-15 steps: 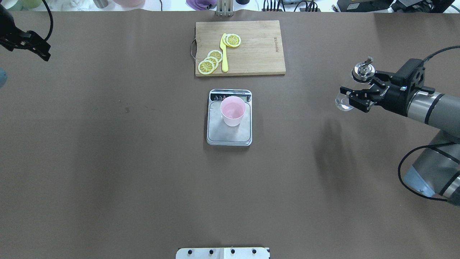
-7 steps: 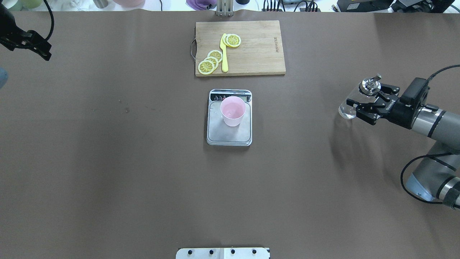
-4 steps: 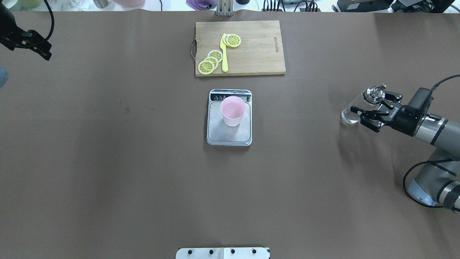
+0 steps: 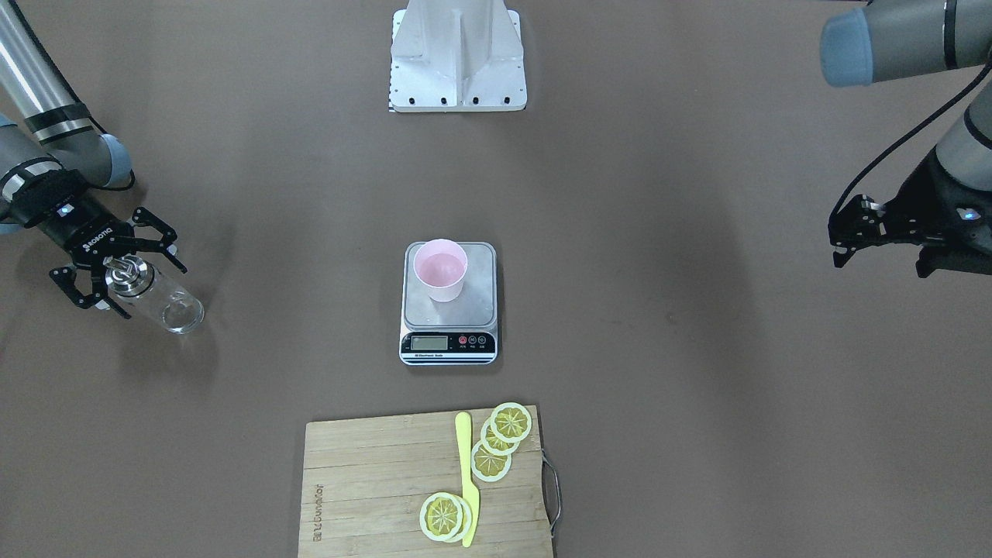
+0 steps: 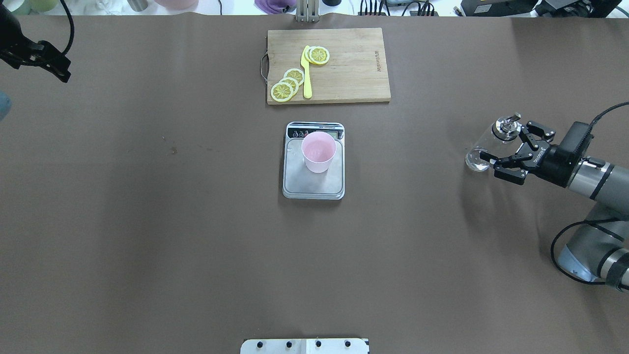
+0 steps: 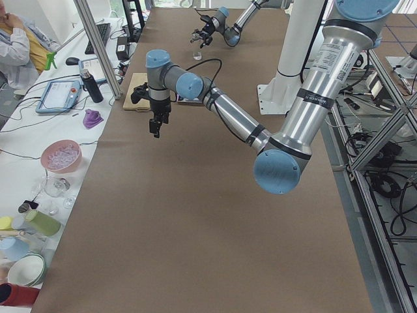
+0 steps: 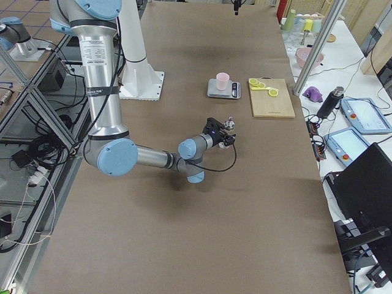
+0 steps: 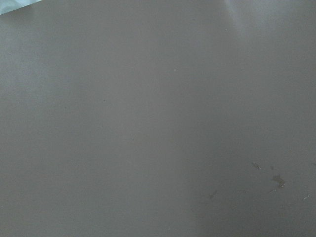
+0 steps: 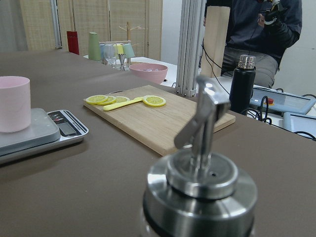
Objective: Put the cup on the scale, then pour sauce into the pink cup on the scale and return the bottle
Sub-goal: 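Carry the dispenser back with the right gripper and lower it to the table, then open the right gripper and withdraw it from the dispenser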
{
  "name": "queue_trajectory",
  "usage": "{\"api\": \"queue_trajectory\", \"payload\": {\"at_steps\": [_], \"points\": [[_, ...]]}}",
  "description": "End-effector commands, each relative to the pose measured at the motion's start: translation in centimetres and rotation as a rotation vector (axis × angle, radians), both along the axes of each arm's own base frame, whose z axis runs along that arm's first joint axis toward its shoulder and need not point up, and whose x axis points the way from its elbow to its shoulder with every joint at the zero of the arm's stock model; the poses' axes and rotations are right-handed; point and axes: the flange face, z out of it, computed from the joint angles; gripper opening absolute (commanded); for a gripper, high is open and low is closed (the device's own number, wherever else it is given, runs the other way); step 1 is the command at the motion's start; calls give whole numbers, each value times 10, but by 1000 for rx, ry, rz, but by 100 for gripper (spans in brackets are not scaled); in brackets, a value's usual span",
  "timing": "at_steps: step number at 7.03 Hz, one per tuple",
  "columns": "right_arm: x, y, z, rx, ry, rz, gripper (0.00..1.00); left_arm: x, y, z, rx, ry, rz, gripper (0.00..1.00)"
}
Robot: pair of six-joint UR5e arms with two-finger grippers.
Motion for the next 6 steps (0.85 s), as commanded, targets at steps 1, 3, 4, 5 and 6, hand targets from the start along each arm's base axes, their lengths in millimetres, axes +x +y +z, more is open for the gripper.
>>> {"api": "queue_trajectory", "payload": {"at_steps": [1,3,4,5,6], "points": [[13,9,10,-1,1,1,100,0,0,-1,0,1,-1,97],[48,40,38,-12,-1,2,100,-1,1,-3,3,2,-4,98],[66,57,48,-29,15,-4,100,-1,1,-4,5,3,-4,98],[98,79,62,-56,44,-2,100,-2,2,-4,6,4,-4,98],[136,79,74,-84,82,6,100,-2,3,-5,8,4,-4,97]]}}
